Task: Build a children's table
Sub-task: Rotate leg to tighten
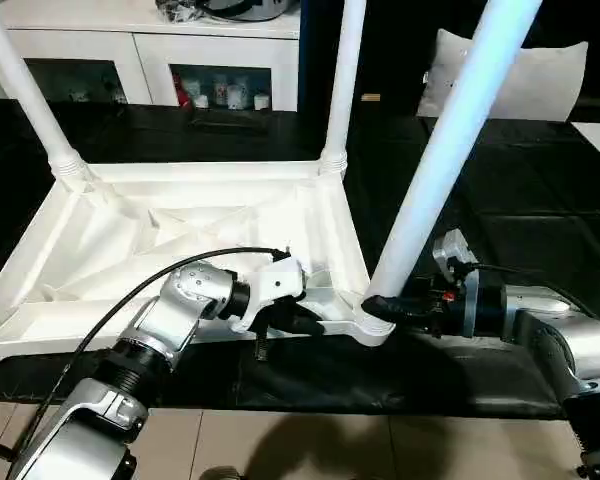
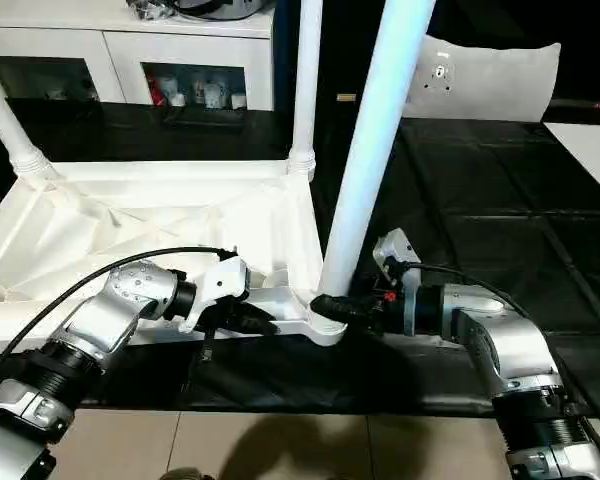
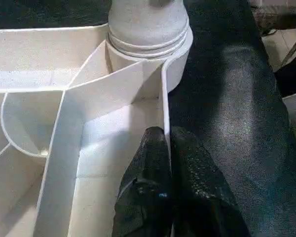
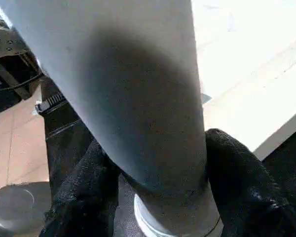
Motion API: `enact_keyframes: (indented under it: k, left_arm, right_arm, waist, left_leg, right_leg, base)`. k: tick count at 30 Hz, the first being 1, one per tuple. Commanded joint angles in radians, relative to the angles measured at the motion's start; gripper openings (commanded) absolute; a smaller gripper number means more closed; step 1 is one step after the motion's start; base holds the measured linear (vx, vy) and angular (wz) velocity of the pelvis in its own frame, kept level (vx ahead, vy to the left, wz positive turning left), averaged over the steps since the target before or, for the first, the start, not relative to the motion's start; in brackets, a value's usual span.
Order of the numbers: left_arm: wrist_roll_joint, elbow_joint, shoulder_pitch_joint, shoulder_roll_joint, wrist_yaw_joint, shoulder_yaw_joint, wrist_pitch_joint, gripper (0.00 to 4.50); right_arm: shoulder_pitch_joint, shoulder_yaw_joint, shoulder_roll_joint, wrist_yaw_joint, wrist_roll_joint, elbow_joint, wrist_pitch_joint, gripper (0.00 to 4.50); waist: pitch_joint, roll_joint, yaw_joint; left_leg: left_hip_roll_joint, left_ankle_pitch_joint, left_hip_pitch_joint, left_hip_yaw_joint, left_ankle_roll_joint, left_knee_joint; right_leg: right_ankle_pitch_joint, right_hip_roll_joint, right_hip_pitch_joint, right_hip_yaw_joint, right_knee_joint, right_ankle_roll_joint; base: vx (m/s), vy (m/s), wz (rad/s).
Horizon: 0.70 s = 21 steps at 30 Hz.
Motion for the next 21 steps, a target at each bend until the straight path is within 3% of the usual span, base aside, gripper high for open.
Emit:
enact_keyframes:
  k: [1,5,7,8,9,10,12,13,15,17,21]
  left_arm:
    - [0.013,-0.005,-0.004,-0.012,0.005,-0.036,0.020,0.00]
    - [0.025,0.012,-0.019,-0.083,0.149,-0.003,0.151,0.00]
    - [0.024,0.031,-0.034,-0.129,0.233,0.023,0.199,0.00]
    - [0.027,0.059,-0.057,-0.180,0.324,0.049,0.243,0.00]
    - [0.027,0.059,-0.057,-0.180,0.324,0.049,0.243,0.00]
    - [0.034,0.079,-0.070,-0.206,0.381,0.061,0.252,0.00]
    - [0.038,0.103,-0.084,-0.234,0.441,0.077,0.252,0.00]
    - [0.038,0.119,-0.094,-0.253,0.480,0.088,0.249,0.00]
    - [0.035,0.122,-0.096,-0.265,0.495,0.092,0.240,0.00]
    - [0.040,0.114,-0.093,-0.267,0.492,0.090,0.234,0.00]
    - [0.060,0.104,-0.085,-0.246,0.458,0.075,0.203,0.00]
  right_arm:
    - [0.007,0.014,0.018,0.001,0.019,-0.029,0.029,2.24]
    - [-0.015,0.003,0.116,-0.192,-0.023,-0.021,0.070,2.17]
    - [-0.045,-0.022,0.181,-0.336,-0.057,0.012,0.090,2.16]
    - [-0.080,-0.044,0.247,-0.482,-0.101,0.059,0.088,2.14]
    - [-0.080,-0.044,0.247,-0.482,-0.101,0.059,0.088,2.14]
    - [-0.094,-0.049,0.279,-0.542,-0.119,0.083,0.073,2.12]
    - [-0.107,-0.050,0.304,-0.600,-0.142,0.112,0.058,2.12]
    - [-0.114,-0.046,0.317,-0.638,-0.162,0.131,0.040,2.12]
    - [-0.117,-0.043,0.324,-0.658,-0.174,0.145,0.024,2.12]
    - [-0.114,-0.050,0.331,-0.655,-0.174,0.142,0.020,2.59]
    - [-0.110,-0.063,0.327,-0.636,-0.176,0.120,0.024,3.06]
  waist:
    - [-0.064,-0.017,-0.003]
    - [-0.057,-0.016,-0.010]
    - [-0.054,-0.016,-0.019]
    - [-0.051,-0.016,-0.027]
    - [-0.049,-0.016,-0.034]
    - [-0.053,-0.017,-0.041]
    - [-0.053,-0.014,-0.054]
    - [-0.056,-0.018,-0.059]
    - [-0.058,-0.017,-0.061]
    - [-0.058,-0.018,-0.061]
    - [-0.058,-0.017,-0.058]
  left_leg:
    - [0.016,-0.148,-0.002,0.005,0.052,-0.057]
    - [0.016,-0.182,0.000,0.005,0.032,-0.062]
    - [0.008,-0.228,0.005,0.001,0.007,-0.061]
    - [0.007,-0.247,0.003,-0.001,0.000,-0.062]
    - [0.005,-0.259,0.002,-0.002,-0.006,-0.062]
    - [0.003,-0.277,0.001,-0.008,-0.009,-0.062]
    - [0.002,-0.280,-0.002,-0.008,-0.002,-0.063]
    - [0.001,-0.284,-0.002,-0.008,0.005,-0.063]
    - [0.001,-0.266,-0.002,-0.006,0.021,-0.062]
    - [0.001,-0.255,-0.005,-0.003,0.036,-0.062]
    - [0.004,-0.235,-0.007,-0.002,0.044,-0.064]
  right_leg:
    - [-0.289,-0.061,0.053,0.035,-0.070,-0.165]
    - [-0.376,-0.061,0.047,0.034,-0.079,-0.142]
    - [-0.512,-0.062,0.041,0.027,-0.094,-0.105]
    - [-0.553,-0.061,0.039,0.027,-0.098,-0.084]
    - [-0.570,-0.060,0.036,0.024,-0.100,-0.077]
    - [-0.600,-0.062,0.042,0.019,-0.105,-0.057]
    - [-0.573,-0.059,0.039,0.015,-0.108,-0.053]
    - [-0.556,-0.059,0.042,0.013,-0.108,-0.055]
    - [-0.512,-0.060,0.040,0.018,-0.106,-0.067]
    - [-0.492,-0.059,0.042,0.020,-0.104,-0.074]
    - [-0.454,-0.059,0.044,0.023,-0.100,-0.090]
  base:
    - [0.000,0.000,0.00]
    - [0.000,0.000,0.00]
    - [0.000,0.000,0.00]
    - [0.000,0.000,0.00]
    - [0.000,0.000,0.00]
    - [0.000,0.000,0.00]
    - [0.000,0.000,0.00]
    - [0.000,0.000,0.00]
    - [0.000,0.000,0.00]
    - [0.000,0.000,0.00]
    - [0.000,0.000,0.00]
